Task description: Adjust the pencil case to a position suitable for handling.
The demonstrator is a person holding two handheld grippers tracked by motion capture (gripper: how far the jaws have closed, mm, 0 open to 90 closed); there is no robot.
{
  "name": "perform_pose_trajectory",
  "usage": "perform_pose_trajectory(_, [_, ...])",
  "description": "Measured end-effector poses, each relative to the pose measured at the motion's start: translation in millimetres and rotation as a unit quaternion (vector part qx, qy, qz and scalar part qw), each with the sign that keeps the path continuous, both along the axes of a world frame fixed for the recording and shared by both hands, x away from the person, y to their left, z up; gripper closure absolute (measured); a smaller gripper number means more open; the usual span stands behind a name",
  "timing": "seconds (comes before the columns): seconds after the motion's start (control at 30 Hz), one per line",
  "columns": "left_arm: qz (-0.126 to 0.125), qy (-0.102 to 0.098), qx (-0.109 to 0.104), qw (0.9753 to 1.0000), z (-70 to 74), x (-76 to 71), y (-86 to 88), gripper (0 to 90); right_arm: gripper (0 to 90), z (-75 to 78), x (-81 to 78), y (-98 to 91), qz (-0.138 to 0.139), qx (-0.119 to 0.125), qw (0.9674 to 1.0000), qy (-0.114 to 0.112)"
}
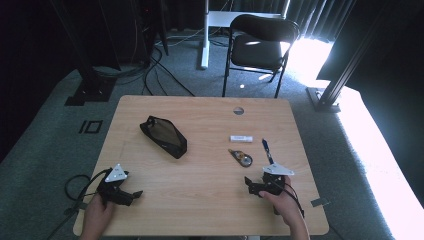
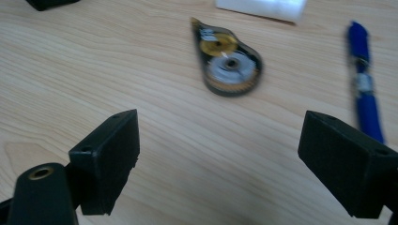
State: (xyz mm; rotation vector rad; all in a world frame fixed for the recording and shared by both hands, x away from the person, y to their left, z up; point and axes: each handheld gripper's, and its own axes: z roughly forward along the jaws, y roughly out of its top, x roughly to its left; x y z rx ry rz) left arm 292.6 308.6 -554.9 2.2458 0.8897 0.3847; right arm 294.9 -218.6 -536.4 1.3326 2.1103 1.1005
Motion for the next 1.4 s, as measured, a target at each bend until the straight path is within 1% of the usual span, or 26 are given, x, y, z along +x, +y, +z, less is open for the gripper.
perform_pose_trajectory(0.07, [0.000,0.000,0.000,1.0000,0.0,0.0,0.1,1.5,12.2,1.2,4.8,10.1,0.005,0.008,1.0000,-0.001])
perform_pose_trajectory(0.1, [-0.001,0.000,0.000,1.0000,0.0,0.2,0.1,1.5,12.2,1.2,4.8,10.1,0.005,0.008,1.0000,-0.001])
perform_pose_trajectory(0.13, [-0.002,0.000,0.000,1.0000,0.1,0.4,0.1,1.5,12.2,2.0,8.0,16.7,0.008,0.014,0.9999,-0.005])
perform_pose_trajectory(0.2, [-0.002,0.000,0.000,1.0000,0.1,0.5,0.2,1.5,12.2,2.5,9.6,20.0,0.012,0.015,0.9998,-0.009])
perform_pose_trajectory(0.27, [-0.002,0.000,0.000,1.0000,0.1,0.5,0.2,1.5,12.2,4.5,13.7,29.0,0.024,0.006,0.9996,-0.015])
perform_pose_trajectory(0.3, [-0.002,0.000,0.000,1.0000,0.1,0.5,0.2,1.5,12.2,4.5,13.7,29.0,0.024,0.006,0.9996,-0.015])
perform_pose_trajectory(0.37, [-0.002,0.000,0.000,1.0000,0.0,0.5,0.1,1.5,12.6,5.9,17.9,37.1,0.027,0.007,0.9994,-0.020])
perform_pose_trajectory(0.43, [-0.002,0.000,0.000,1.0000,0.1,0.5,0.2,1.5,13.0,6.2,19.1,39.9,0.030,0.011,0.9993,-0.022])
perform_pose_trajectory(0.47, [-0.002,0.000,0.000,1.0000,0.1,0.5,0.2,1.5,13.2,6.7,21.3,45.6,0.044,0.003,0.9987,-0.024])
perform_pose_trajectory(0.5, [-0.002,0.000,0.000,1.0000,0.1,0.5,0.2,1.5,13.5,7.0,22.4,48.5,0.049,-0.003,0.9984,-0.026])
perform_pose_trajectory(0.57, [-0.003,0.001,0.001,1.0000,0.2,0.5,0.2,1.5,13.5,7.4,23.5,51.4,0.053,-0.004,0.9983,-0.025])
perform_pose_trajectory(0.6, [-0.003,0.001,0.001,1.0000,0.2,0.5,0.2,1.5,14.1,8.8,25.6,57.1,0.058,-0.008,0.9978,-0.031])
perform_pose_trajectory(0.73, [-0.002,0.001,0.000,1.0000,0.2,0.5,0.2,1.5,14.4,11.8,28.8,65.3,0.064,-0.018,0.9971,-0.037])
perform_pose_trajectory(0.77, [-0.002,0.001,0.000,1.0000,0.2,0.5,0.2,1.5,14.5,13.9,31.1,70.9,0.068,-0.015,0.9969,-0.037])
perform_pose_trajectory(0.87, [-0.003,0.000,0.001,1.0000,0.1,0.5,0.2,1.5,14.8,15.9,34.0,75.1,0.066,-0.009,0.9971,-0.037])
perform_pose_trajectory(0.9, [-0.002,0.000,0.000,1.0000,0.1,0.5,0.2,1.5,14.8,18.1,36.1,79.2,0.063,-0.007,0.9971,-0.043])
perform_pose_trajectory(0.93, [-0.002,0.000,0.000,1.0000,0.1,0.5,0.2,1.5,14.8,18.1,36.1,79.2,0.063,-0.007,0.9971,-0.043])
perform_pose_trajectory(0.97, [-0.003,0.000,0.000,1.0000,0.1,0.5,0.2,1.5,16.5,19.9,37.2,84.5,0.066,0.000,0.9968,-0.045])
perform_pose_trajectory(1.13, [-0.002,0.000,0.000,1.0000,0.1,0.5,0.2,1.5,18.9,21.4,39.9,96.4,0.080,0.006,0.9958,-0.044])
perform_pose_trajectory(1.17, [-0.002,0.000,0.000,1.0000,0.1,0.5,0.2,1.5,24.3,21.2,41.5,102.5,0.085,0.011,0.9956,-0.038])
perform_pose_trajectory(1.2, [-0.003,0.000,0.000,1.0000,0.1,0.5,0.2,1.5,24.3,21.2,41.5,102.5,0.085,0.011,0.9956,-0.038])
perform_pose_trajectory(1.23, [-0.002,0.000,0.000,1.0000,0.1,0.4,0.2,1.5,25.0,20.9,43.3,109.3,0.094,0.012,0.9950,-0.032])
perform_pose_trajectory(1.27, [-0.002,0.000,0.000,1.0000,0.1,0.4,0.2,1.5,25.0,20.9,43.3,109.3,0.094,0.012,0.9950,-0.032])
perform_pose_trajectory(1.3, [-0.003,0.000,0.001,1.0000,0.1,0.5,0.2,1.5,28.1,20.9,45.3,116.2,0.104,0.014,0.9941,-0.027])
perform_pose_trajectory(1.33, [-0.003,0.000,0.001,1.0000,0.1,0.5,0.2,1.5,28.1,20.9,45.3,116.2,0.104,0.014,0.9941,-0.027])
perform_pose_trajectory(1.4, [-0.002,0.000,0.000,1.0000,0.1,0.5,0.2,1.5,28.5,22.2,47.9,126.9,0.115,0.011,0.9929,-0.029])
